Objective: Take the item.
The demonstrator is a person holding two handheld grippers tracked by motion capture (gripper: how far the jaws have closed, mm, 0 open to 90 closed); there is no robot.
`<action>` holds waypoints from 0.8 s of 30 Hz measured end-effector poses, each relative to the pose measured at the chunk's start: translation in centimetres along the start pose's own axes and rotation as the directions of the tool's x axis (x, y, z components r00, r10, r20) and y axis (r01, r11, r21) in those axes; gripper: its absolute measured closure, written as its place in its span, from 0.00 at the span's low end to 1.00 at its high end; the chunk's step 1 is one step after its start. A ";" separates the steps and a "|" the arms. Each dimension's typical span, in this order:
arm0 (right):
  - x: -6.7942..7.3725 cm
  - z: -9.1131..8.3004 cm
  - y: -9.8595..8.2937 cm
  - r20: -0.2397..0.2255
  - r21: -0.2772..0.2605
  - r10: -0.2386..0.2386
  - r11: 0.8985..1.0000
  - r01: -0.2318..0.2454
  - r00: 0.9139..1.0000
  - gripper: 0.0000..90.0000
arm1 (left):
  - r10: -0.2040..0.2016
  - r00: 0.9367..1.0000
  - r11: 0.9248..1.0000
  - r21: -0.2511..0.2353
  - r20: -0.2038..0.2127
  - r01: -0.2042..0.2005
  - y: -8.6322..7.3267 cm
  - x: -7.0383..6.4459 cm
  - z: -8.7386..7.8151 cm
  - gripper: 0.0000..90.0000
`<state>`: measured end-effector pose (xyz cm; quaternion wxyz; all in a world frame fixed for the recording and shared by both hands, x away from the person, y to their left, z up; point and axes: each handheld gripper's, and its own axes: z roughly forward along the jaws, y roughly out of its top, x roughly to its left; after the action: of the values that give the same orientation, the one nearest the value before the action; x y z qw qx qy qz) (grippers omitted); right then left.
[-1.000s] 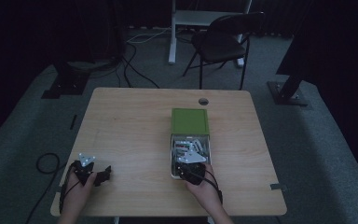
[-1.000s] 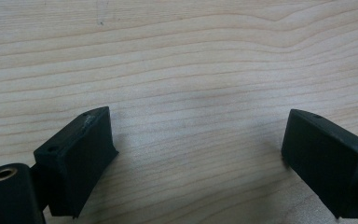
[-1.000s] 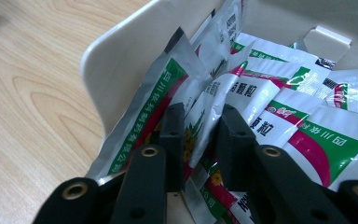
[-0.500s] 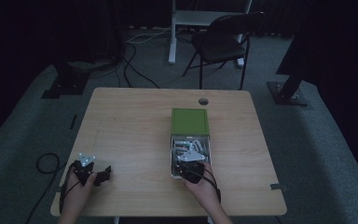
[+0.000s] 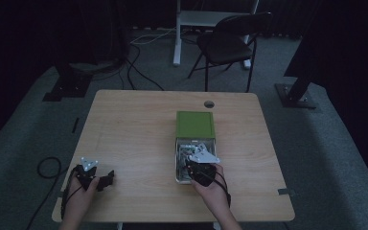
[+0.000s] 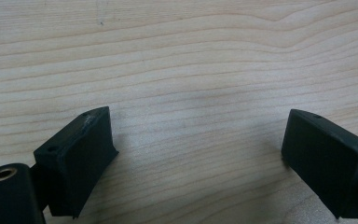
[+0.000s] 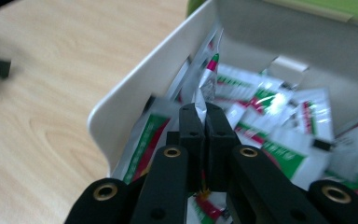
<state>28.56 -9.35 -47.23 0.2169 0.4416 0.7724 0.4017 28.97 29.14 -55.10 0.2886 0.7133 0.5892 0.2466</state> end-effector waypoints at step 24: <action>-2.8 -4.3 2.6 -0.004 -0.142 0.056 0.988 -0.056 0.998 0.98 | 0.000 1.000 1.000 0.000 0.000 0.000 0.0 0.0 0.0 0.11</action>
<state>28.37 -12.81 -42.65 0.2365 0.4467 0.7291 0.4615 28.97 29.13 -55.10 0.2887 0.7131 0.5892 0.2467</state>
